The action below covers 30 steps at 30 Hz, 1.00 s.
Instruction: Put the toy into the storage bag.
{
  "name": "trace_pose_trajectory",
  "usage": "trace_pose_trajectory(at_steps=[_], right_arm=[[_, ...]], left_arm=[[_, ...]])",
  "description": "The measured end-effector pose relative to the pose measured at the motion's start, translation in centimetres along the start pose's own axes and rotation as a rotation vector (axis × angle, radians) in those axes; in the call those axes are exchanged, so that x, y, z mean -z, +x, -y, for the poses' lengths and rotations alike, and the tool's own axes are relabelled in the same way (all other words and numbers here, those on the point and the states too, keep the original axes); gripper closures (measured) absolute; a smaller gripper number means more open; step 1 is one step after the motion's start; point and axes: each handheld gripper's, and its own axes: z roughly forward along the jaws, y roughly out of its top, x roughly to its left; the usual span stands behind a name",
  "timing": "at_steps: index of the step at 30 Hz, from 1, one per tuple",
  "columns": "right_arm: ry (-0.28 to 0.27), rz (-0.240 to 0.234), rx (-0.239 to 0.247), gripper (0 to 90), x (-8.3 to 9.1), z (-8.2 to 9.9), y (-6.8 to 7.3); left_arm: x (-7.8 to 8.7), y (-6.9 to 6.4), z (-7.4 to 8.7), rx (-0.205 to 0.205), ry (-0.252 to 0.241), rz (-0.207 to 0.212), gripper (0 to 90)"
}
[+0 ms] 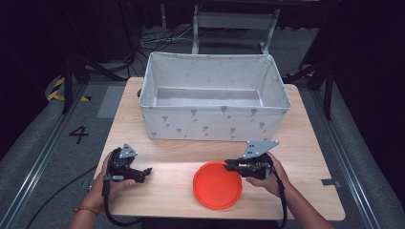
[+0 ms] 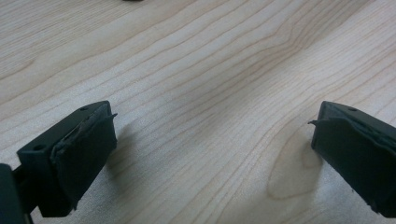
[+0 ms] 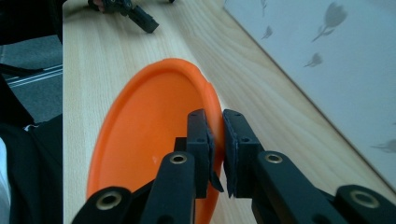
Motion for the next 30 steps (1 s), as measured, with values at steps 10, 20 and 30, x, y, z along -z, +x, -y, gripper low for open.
trace_pose_trajectory(at_steps=[10, 20, 30], right_arm=[[-0.033, 0.071, 0.061, 82.5, 4.4, -0.5, 0.0], [-0.048, 0.116, 0.09, 82.5, 7.5, -0.7, -0.2], [-0.042, 0.132, 0.095, 82.4, 10.6, -1.2, -0.8]], left_arm=[[0.0, 0.0, 0.0, 0.002, 0.0, 0.0, 0.3], [0.0, -0.1, 0.0, 0.007, 0.0, -0.002, 0.4], [0.0, -0.1, 0.0, 0.008, 0.0, -0.003, 0.4]])
